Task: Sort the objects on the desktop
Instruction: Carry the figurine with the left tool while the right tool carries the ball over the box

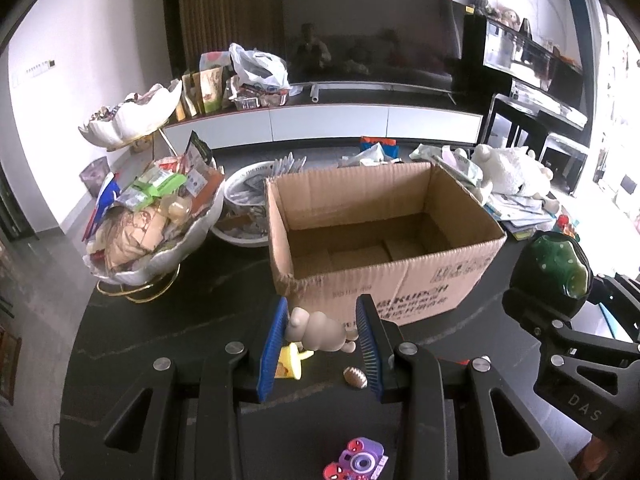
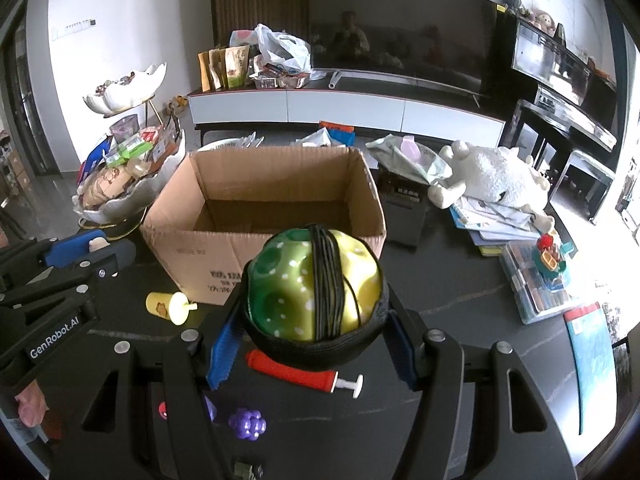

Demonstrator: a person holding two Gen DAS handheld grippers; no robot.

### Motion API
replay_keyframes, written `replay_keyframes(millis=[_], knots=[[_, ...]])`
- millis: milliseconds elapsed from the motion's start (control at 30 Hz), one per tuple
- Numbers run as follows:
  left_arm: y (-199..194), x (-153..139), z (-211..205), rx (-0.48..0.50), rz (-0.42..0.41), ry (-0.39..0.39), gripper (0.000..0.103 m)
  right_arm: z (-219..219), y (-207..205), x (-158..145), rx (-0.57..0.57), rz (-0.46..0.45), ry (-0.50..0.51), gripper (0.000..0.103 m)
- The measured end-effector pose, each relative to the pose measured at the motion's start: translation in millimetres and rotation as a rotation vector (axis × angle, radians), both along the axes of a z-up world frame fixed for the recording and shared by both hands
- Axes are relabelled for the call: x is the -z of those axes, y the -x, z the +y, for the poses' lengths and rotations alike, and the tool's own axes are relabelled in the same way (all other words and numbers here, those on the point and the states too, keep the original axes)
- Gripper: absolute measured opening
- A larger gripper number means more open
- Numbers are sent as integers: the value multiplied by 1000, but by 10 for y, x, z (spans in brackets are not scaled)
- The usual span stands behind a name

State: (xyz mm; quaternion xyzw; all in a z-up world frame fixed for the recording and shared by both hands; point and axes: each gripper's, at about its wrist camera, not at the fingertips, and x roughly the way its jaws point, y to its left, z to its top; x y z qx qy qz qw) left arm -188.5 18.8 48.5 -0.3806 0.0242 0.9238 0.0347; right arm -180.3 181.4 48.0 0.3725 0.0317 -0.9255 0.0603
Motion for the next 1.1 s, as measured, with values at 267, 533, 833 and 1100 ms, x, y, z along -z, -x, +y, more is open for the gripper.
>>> replay_keyframes(millis=[267,533,833,1100], knots=[[220,-91,43,11,10,7,32,-54,241,-129,-15,25,-5,60],[495,-120,73,2,8,-7,32,-118,497,-139,-29,18,-16,60],[748,-68,117,7,-16,-30,32,-149,765,-82,-43,8,-29,60],[871,40,151,7,-40,-25,32,-181,902,44,-53,-24,-27,60]])
